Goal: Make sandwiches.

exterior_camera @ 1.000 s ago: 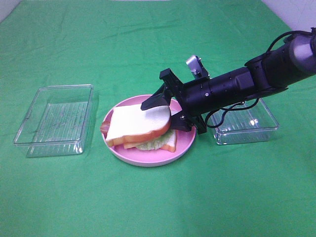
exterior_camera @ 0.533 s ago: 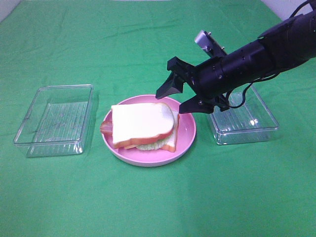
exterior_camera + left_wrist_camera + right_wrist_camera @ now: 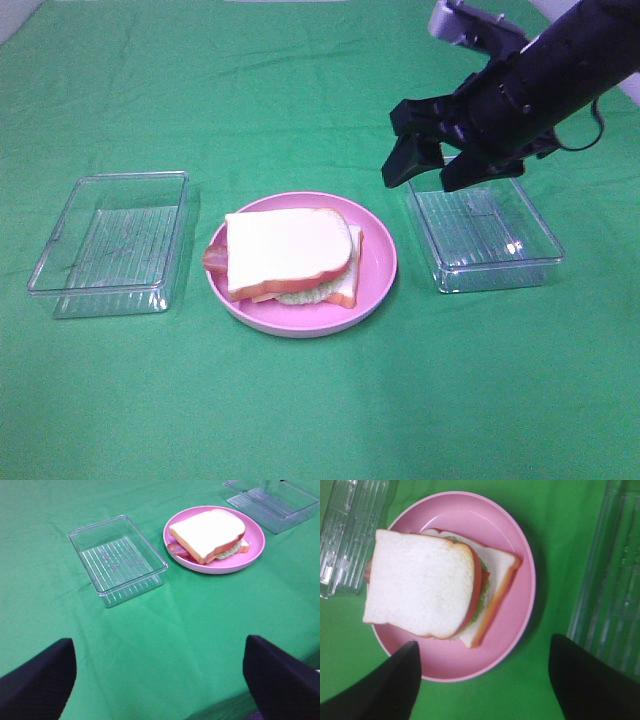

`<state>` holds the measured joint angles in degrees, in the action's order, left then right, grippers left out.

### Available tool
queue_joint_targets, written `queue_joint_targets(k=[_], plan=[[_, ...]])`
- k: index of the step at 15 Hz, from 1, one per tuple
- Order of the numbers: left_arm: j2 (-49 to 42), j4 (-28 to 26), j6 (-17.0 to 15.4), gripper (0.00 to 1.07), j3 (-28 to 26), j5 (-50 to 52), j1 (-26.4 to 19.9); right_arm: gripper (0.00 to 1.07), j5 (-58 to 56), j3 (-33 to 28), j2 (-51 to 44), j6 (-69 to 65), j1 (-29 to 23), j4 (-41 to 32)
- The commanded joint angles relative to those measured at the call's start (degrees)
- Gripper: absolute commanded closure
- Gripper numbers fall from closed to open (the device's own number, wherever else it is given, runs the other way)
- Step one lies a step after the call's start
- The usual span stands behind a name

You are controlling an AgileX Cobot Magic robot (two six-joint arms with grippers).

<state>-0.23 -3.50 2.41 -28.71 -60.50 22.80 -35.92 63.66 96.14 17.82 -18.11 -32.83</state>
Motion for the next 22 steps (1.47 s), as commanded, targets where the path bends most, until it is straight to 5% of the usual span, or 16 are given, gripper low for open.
queue_joint_targets(k=[1,5,15,22], plan=[[-1.38,0.11,-0.23,0.21,0.06,0.57,0.06,0.39,-4.76,0.00,-7.33,-5.21,-0.17,11.34],[-1.38,0.11,-0.23,0.21,0.06,0.57,0.06,0.39,-15.24,-0.63,-21.83,-10.37,-0.17,21.83],[-1.38,0.06,0.23,0.21,0.06,0.57,0.06,0.39,-29.28,-31.80,-67.78,-10.37,-0.17,24.92],[-1.38,0.06,0.23,0.21,0.06,0.57,0.06,0.39,-25.10,-34.61,-86.29,-7.16,-0.17,25.61]])
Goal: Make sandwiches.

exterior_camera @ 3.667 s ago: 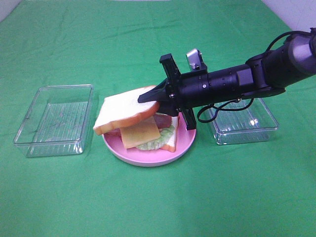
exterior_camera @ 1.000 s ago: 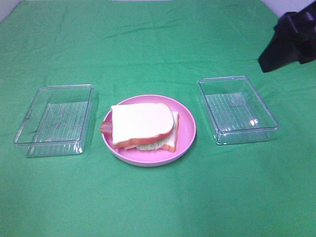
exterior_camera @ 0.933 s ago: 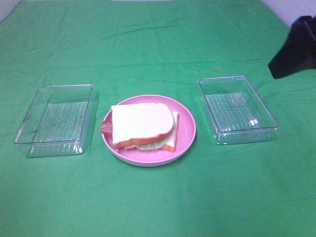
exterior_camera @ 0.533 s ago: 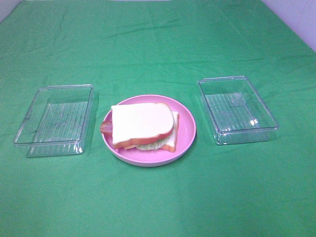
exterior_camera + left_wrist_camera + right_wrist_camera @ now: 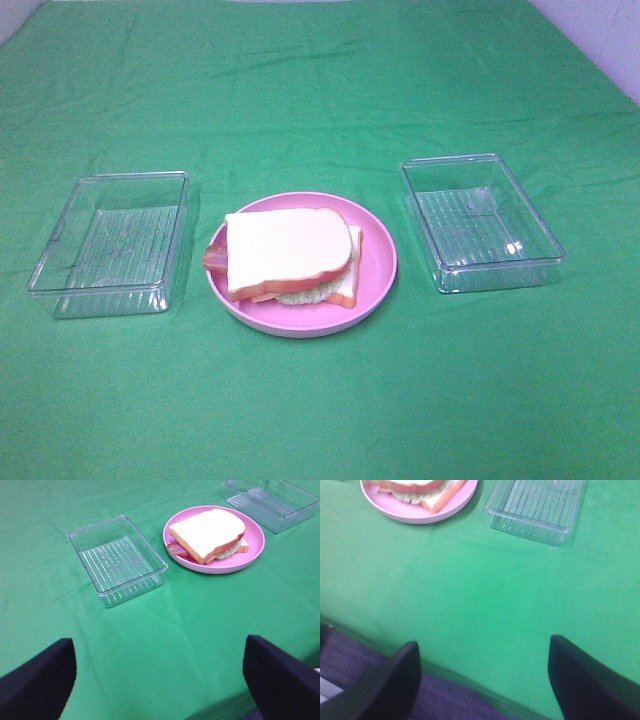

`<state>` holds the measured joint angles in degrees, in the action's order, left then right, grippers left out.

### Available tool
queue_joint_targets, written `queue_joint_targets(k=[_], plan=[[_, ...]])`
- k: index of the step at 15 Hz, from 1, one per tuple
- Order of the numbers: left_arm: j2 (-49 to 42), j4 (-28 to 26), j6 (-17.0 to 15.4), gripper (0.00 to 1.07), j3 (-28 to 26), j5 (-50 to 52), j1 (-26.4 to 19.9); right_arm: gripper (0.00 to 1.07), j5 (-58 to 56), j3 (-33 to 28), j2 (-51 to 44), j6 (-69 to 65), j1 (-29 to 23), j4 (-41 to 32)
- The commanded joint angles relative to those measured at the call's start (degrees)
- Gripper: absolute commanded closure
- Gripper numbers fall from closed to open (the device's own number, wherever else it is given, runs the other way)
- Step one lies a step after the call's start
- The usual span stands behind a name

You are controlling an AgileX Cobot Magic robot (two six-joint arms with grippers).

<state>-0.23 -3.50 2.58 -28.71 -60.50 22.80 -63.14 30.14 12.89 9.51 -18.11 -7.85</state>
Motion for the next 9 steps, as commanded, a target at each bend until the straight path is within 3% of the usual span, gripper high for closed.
queue_joint_targets(k=[1,9], plan=[[-1.38,0.06,0.06,0.21,0.06,0.57,0.06,0.39,2.06,-1.09,-4.64,1.15,-0.17,0.57],[-1.38,-0.11,0.00,0.21,0.06,0.57,0.06,0.39,2.06,-1.09,-6.53,1.03,-0.17,0.52]])
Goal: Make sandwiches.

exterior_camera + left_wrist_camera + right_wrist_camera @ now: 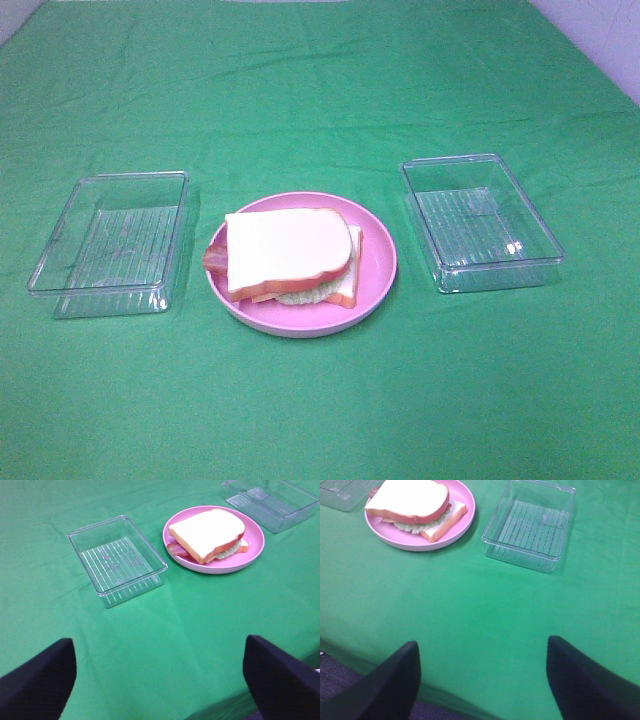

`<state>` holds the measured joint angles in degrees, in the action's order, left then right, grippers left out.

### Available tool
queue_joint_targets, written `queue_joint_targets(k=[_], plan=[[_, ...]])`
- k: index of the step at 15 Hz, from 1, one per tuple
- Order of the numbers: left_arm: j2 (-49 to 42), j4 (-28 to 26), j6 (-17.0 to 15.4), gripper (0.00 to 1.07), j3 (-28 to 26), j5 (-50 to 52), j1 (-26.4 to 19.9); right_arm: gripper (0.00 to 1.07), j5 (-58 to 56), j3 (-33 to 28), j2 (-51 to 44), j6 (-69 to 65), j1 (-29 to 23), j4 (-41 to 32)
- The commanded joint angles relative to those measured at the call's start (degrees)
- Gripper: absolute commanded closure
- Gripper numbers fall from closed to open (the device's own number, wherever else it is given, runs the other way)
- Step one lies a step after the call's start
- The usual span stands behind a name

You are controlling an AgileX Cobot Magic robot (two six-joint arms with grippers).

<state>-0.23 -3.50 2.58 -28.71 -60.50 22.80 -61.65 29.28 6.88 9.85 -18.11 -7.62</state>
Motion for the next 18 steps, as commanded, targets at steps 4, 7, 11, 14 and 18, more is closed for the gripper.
queue_joint_targets(k=[4,7,11,14,18], plan=[[-1.38,-0.11,0.00,0.21,0.06,0.57,0.06,0.39,0.57,-0.23,-0.52,0.69,-0.17,0.29],[-1.38,-0.17,0.00,0.21,0.06,0.57,-2.29,0.39,0.57,-0.23,-0.52,0.69,3.15,-0.06],[-1.38,-0.17,0.00,0.21,0.06,0.57,-24.01,0.39,0.57,-0.23,-2.98,0.69,15.99,-0.57],[-1.38,-0.17,0.00,0.21,0.06,0.57,-31.05,0.39,0.57,-0.23,-7.10,0.63,15.99,-0.86],[-1.43,-0.17,0.00,0.21,0.06,0.57,-30.71,0.39,0.63,-0.23,-8.02,0.63,17.93,-0.97]])
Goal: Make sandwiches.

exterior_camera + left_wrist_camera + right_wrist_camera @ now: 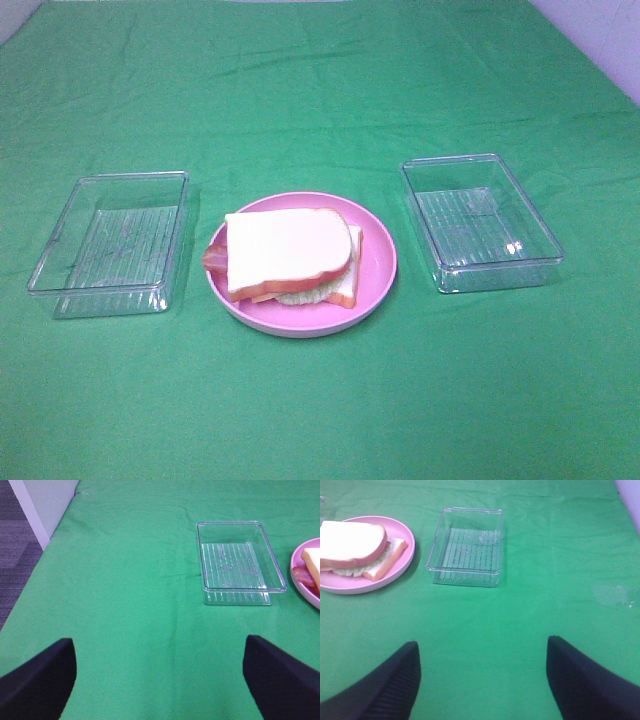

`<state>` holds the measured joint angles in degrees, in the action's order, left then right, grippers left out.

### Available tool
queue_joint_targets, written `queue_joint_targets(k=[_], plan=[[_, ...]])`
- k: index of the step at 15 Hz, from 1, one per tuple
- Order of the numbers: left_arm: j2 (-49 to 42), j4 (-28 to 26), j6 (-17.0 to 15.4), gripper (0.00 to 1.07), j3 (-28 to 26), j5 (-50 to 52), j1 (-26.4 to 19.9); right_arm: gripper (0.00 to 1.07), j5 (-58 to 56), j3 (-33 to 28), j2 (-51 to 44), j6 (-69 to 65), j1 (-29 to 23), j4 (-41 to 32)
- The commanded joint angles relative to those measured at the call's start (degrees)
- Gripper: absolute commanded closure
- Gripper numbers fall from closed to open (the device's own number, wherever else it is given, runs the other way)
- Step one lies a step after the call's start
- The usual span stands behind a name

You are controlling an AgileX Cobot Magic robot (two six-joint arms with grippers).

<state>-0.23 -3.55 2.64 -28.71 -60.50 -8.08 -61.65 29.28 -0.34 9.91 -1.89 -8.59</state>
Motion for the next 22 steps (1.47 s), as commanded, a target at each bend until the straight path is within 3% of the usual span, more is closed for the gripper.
queue_joint_targets(k=[1,22], plan=[[-1.49,-0.11,-0.06,0.21,0.06,0.57,0.11,0.39,0.63,-0.23,-0.80,0.57,3.04,-0.06],[-1.60,-0.11,-0.06,0.21,0.06,0.57,2.46,0.39,0.63,-0.23,-0.80,0.57,2.81,-0.34]])
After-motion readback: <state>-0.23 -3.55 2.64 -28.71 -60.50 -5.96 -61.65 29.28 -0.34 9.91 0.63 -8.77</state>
